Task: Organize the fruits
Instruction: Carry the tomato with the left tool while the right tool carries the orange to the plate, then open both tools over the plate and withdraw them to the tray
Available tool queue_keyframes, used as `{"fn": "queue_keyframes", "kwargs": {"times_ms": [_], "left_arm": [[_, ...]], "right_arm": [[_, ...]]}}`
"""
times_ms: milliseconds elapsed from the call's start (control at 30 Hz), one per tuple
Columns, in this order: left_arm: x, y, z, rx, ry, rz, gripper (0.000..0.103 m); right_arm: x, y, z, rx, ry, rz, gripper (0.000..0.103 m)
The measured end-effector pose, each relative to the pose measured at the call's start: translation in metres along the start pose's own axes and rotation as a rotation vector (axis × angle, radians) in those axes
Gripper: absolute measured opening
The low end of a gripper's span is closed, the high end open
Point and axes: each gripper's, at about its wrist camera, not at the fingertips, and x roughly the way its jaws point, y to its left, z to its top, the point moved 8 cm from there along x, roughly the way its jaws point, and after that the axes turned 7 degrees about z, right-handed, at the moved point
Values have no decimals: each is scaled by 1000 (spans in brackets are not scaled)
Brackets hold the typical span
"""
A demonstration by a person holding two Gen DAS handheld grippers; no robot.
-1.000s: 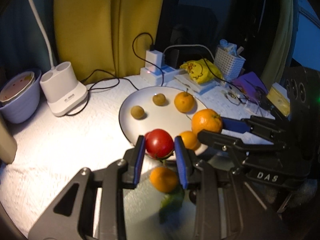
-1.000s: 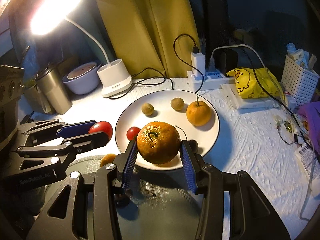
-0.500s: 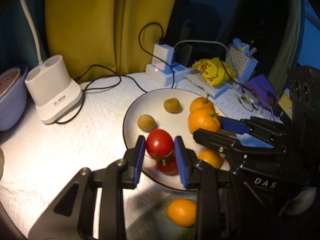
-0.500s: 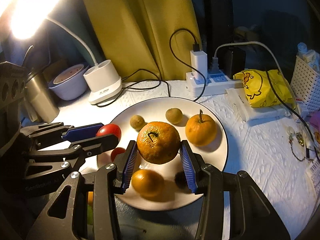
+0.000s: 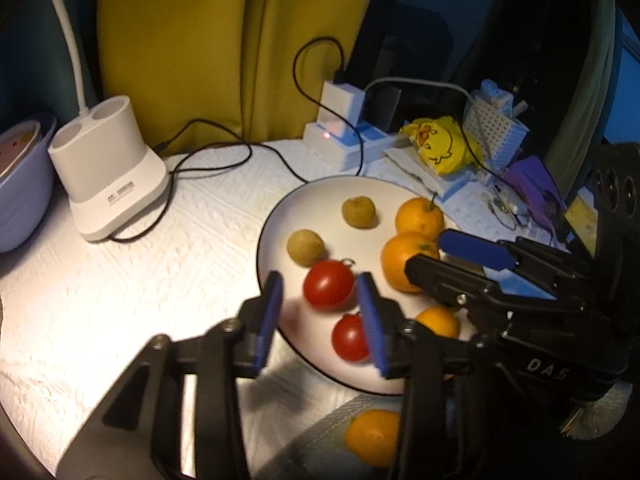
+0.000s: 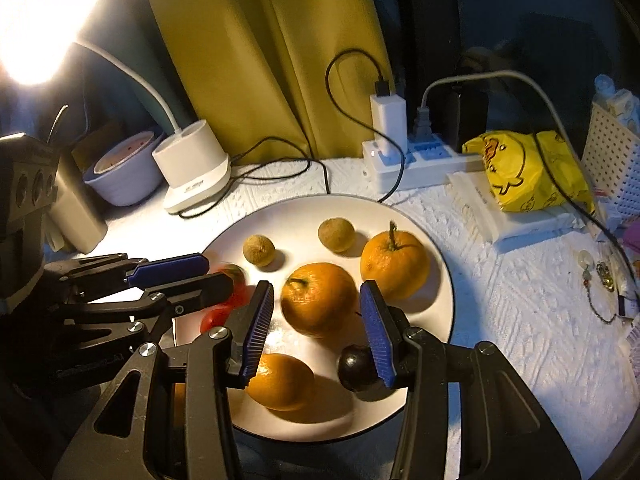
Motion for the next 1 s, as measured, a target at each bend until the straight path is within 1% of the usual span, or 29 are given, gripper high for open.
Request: {"fn": "queue_keyframes", "kwargs": {"times_ms": [33,67,400,1000], "left_arm": [[-2,0,1,-3,-5,0,42],[-6,0,2,-3,-11,2,42],[-41,-7,6,3,-66,12,43],[-97,-22,-31,2,-99,24,43]], "right_arm": [[-3,0,2,0,-6,-2,53],[-5,0,3,0,-12,-4,55],[-35,12,10,-17,-50,-18,55],[-89,37,-7,-41,-91,-18,55]]}}
